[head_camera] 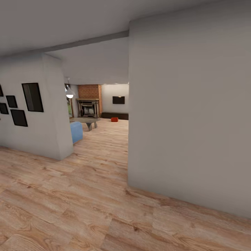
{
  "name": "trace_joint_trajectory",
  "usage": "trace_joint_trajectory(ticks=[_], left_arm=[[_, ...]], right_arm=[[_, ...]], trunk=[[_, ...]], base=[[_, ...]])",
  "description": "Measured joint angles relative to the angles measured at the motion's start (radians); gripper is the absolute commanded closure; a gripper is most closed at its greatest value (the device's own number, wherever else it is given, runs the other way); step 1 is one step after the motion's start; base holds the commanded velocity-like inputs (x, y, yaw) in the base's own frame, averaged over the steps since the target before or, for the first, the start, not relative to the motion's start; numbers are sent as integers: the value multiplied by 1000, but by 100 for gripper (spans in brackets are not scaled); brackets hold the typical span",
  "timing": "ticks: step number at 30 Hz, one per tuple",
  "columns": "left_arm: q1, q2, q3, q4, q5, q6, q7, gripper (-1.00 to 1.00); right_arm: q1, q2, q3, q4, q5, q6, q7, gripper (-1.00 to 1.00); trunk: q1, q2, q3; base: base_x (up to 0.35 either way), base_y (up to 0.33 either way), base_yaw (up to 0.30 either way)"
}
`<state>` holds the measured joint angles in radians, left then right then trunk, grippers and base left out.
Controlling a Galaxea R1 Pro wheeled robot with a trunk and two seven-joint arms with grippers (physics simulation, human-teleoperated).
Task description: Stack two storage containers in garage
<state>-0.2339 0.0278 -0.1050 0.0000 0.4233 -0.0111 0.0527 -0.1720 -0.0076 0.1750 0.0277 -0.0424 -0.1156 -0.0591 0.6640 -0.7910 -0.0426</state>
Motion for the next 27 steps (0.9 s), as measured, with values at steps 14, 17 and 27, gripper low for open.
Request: trace_joint_trajectory(ticks=[14,17,27], left_arm=[[0,0,0,0,0,0,0,-100],[0,0,0,0,0,0,0,-100],[0,0,0,0,0,0,0,-100]], right_arm=[[0,0,0,0,-1,0,0,-100],[0,0,0,0,-1,-1,0,-100],[0,0,-2,0,-2,-2,0,-100]], trunk=[[0,0,0],[0,0,0],[0,0,0]], base=[[322,0,267],[322,0,267],[322,0,268]])
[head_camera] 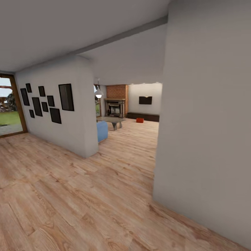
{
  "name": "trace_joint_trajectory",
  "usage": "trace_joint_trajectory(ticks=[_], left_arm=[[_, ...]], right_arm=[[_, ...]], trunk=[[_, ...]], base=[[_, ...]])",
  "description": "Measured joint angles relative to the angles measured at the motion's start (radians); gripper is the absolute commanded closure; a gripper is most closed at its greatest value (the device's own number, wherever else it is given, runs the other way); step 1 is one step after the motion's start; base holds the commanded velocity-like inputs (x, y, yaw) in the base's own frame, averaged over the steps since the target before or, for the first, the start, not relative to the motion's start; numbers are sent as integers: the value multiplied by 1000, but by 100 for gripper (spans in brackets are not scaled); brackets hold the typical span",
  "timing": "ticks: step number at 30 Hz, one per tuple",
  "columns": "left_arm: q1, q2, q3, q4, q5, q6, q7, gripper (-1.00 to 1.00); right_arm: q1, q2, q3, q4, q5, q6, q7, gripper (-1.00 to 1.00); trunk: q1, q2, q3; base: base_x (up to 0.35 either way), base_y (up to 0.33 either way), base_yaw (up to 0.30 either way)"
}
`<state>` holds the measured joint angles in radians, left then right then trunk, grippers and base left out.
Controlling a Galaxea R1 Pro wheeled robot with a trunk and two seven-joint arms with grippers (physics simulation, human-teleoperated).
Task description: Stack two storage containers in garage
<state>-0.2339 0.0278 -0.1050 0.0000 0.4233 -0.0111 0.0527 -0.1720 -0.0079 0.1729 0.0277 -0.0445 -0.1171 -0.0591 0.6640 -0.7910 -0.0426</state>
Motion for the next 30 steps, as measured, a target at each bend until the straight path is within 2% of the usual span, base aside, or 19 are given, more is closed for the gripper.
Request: trace_joint_trajectory(ticks=[13,30], left_arm=[[0,0,0,0,0,1,0,-100],[0,0,0,0,0,2,0,-100]], right_arm=[[0,0,0,0,0,-1,0,-100],[0,2,2,0,8,-11,0,-100]], trunk=[[0,0,0],[0,0,0]], base=[[322,0,255],[322,0,13]])
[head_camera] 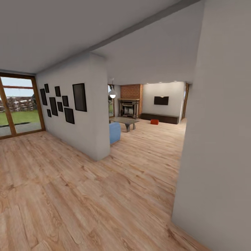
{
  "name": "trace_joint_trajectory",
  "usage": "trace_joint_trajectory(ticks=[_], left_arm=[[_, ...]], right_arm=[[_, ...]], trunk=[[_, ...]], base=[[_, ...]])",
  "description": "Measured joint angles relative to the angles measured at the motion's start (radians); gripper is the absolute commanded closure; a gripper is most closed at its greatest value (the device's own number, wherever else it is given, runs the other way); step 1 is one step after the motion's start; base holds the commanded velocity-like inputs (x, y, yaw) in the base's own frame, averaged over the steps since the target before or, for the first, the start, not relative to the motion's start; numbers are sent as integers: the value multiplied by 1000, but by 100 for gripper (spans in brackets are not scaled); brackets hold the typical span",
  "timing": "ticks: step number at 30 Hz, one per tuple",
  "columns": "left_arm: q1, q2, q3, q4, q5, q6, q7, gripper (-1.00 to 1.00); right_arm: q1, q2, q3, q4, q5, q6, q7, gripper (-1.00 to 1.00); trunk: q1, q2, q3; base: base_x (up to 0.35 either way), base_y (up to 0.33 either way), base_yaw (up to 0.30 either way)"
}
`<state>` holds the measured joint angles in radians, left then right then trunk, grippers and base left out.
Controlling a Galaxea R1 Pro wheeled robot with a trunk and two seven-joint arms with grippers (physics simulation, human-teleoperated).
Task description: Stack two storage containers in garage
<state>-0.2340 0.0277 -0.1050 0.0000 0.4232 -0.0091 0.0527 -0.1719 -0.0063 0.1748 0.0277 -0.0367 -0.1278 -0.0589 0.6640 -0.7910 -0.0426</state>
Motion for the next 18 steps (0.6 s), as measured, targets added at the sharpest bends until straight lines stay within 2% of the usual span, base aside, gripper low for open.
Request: trace_joint_trajectory(ticks=[18], left_arm=[[0,0,0,0,0,2,0,-100]], right_arm=[[0,1,1,0,-3,10,0,-100]], trunk=[[0,0,0]], base=[[322,0,0]])
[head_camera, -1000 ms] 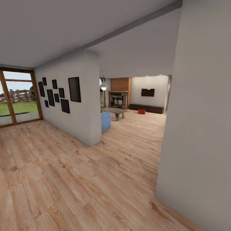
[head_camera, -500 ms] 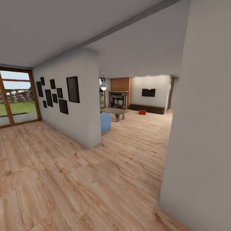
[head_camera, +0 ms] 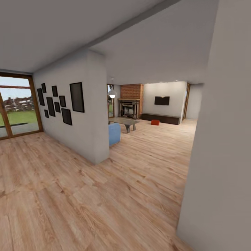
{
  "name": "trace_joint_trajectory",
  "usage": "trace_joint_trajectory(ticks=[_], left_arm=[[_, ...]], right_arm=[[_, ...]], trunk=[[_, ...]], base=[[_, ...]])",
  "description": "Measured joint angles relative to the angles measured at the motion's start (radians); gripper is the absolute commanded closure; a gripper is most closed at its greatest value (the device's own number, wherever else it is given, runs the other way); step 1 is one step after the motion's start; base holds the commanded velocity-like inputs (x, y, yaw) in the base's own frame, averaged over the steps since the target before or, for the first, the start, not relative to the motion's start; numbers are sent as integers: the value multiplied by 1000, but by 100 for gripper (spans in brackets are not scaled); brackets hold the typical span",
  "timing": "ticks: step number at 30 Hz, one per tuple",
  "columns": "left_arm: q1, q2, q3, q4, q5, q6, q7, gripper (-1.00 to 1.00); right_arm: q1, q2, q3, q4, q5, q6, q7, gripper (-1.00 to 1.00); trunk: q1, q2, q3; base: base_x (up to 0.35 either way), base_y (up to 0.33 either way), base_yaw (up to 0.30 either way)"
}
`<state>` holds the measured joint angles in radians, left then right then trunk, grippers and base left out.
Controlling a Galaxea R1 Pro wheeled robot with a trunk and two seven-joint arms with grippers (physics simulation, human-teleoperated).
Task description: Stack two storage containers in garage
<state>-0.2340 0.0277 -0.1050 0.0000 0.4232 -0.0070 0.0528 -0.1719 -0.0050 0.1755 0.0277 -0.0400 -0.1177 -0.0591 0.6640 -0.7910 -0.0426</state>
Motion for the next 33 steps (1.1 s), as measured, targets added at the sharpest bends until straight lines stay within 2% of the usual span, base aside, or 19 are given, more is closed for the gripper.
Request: trace_joint_trajectory(ticks=[27,33], left_arm=[[0,-1,0,0,0,-1,0,-100],[0,-1,0,0,0,-1,0,-100]], right_arm=[[0,0,-1,0,5,-10,0,-100],[0,4,-11,-1,-6,-6,2,-100]], trunk=[[0,0,0],[0,0,0]], base=[[323,0,0],[323,0,0]])
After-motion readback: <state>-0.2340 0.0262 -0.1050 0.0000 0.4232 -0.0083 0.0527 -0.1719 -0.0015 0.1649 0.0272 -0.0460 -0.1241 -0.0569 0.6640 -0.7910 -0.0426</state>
